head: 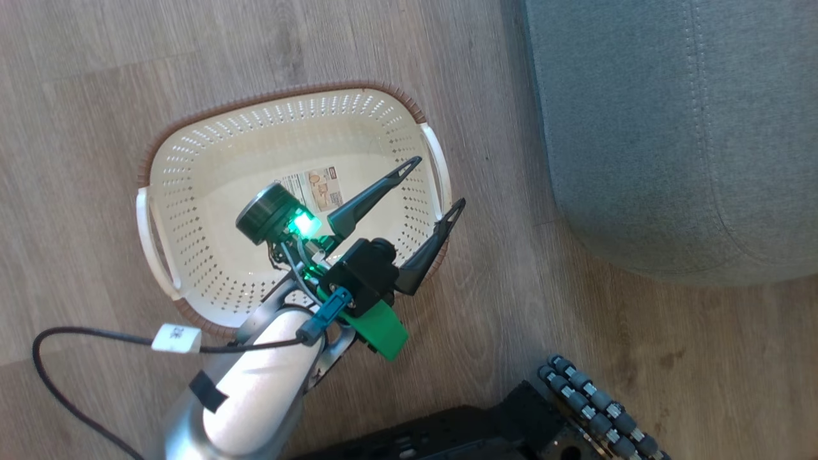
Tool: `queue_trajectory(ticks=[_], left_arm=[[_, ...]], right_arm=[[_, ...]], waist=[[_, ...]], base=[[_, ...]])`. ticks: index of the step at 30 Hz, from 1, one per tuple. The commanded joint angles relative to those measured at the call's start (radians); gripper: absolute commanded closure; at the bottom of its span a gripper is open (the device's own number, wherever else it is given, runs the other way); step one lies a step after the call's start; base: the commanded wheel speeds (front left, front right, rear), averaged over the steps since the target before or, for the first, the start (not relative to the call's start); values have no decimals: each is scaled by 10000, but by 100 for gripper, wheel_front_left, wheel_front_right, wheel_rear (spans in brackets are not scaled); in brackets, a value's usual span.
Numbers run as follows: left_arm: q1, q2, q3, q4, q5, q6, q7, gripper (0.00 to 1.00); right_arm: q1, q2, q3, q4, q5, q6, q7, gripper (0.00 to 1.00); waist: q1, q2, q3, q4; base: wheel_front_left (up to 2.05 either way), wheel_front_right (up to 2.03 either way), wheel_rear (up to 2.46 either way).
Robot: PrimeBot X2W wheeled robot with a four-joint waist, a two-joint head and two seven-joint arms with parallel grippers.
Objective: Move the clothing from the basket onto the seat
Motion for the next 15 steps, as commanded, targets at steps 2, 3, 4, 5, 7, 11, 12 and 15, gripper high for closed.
queue_trajectory(ticks=[2, 3, 4, 5, 7, 11, 12, 15], left_arm=[[-9, 31, 96, -243, -72, 88, -49, 0], [-13, 6, 82, -241, -86, 94, -49, 0], [-13, 6, 82, -241, -86, 94, -49, 0], [-14, -25, 69, -238, -105, 102, -49, 0], [-5, -89, 50, -228, -145, 122, -49, 0], [45, -206, 19, -208, -226, 141, -49, 0], [63, -235, 11, -202, -244, 144, -49, 0], [137, -330, 11, -176, -316, 161, -49, 0]], right_arm=[[-163, -307, 26, -248, -141, -2, -49, 79], [-156, -311, 36, -269, -163, -2, -49, 53], [-156, -311, 36, -269, -163, -2, -49, 53], [-140, -316, 42, -277, -189, -2, -49, 12], [-119, -314, 40, -180, -188, -2, -49, 0], [-60, -451, 134, -10, -316, -2, -49, 0], [-44, -475, 189, 24, -367, -2, -49, 0], [-20, -555, 423, 222, -494, -2, -49, 0]], waist=[[0, 0, -125, 9], [0, 0, -178, 15], [0, 0, -178, 15], [0, 0, -234, 22], [0, 0, -373, 31], [0, 0, -711, 42], [0, 0, -813, 44], [0, 0, -1168, 36]], base=[[0, 0, 0], [0, 0, 0], [0, 0, 0], [0, 0, 0], [0, 0, 0], [0, 0, 0], [0, 0, 0], [0, 0, 0]])
